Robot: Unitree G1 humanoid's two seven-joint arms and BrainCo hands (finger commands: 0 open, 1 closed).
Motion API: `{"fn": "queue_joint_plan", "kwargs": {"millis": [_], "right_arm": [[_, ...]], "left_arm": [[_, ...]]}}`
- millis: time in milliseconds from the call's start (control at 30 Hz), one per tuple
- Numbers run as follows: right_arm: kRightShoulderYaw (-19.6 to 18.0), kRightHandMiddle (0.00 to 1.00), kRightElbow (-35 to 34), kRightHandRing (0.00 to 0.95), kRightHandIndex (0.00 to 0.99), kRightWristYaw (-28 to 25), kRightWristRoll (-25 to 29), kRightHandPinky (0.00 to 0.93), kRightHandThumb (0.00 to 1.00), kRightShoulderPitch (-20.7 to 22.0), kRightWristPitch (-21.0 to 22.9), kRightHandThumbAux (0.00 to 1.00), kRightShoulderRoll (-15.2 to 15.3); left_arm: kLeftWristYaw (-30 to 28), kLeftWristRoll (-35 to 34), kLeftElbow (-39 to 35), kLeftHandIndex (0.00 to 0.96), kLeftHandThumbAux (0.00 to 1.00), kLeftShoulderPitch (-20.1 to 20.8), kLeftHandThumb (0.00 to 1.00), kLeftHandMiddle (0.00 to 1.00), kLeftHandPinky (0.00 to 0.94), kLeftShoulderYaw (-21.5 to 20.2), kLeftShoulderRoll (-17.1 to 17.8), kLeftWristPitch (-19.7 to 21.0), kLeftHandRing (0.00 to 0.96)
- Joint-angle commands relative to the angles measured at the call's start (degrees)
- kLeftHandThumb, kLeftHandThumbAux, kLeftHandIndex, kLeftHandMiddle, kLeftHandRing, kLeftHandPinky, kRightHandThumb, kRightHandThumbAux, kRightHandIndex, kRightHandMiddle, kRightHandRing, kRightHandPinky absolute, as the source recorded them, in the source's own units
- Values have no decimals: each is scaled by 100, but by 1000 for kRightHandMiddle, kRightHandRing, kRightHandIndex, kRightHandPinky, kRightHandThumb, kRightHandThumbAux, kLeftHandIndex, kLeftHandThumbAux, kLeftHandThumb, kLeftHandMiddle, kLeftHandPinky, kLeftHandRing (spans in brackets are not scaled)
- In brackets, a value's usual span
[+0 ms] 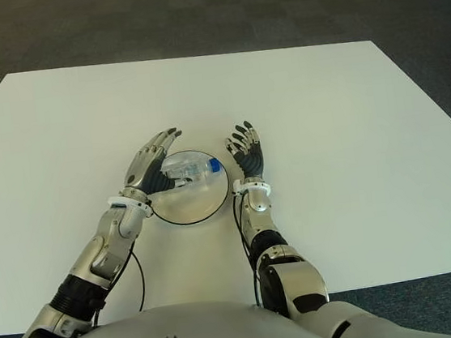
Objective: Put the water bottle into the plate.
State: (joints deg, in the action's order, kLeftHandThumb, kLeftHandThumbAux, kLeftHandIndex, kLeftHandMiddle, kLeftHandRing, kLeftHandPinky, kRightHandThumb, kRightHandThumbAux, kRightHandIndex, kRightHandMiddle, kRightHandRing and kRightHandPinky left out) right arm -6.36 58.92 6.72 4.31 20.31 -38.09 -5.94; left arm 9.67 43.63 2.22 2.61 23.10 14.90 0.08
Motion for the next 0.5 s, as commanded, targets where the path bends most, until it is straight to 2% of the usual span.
{"fn": "queue_joint_plan", "kwargs": {"millis": [33,500], "right_arm": [[-45,203,284,217,87,17,31,257,91,-349,196,790,-276],[-26,203,323,220,82,66,-20,259,76,-320,250,777,-267]], "left_arm": [[-105,-58,3,0,761,-2,0,0,0,-40,43,-26,0],[-68,-121,42,0,781,19,0,0,0,-39,93,-136,0]]}}
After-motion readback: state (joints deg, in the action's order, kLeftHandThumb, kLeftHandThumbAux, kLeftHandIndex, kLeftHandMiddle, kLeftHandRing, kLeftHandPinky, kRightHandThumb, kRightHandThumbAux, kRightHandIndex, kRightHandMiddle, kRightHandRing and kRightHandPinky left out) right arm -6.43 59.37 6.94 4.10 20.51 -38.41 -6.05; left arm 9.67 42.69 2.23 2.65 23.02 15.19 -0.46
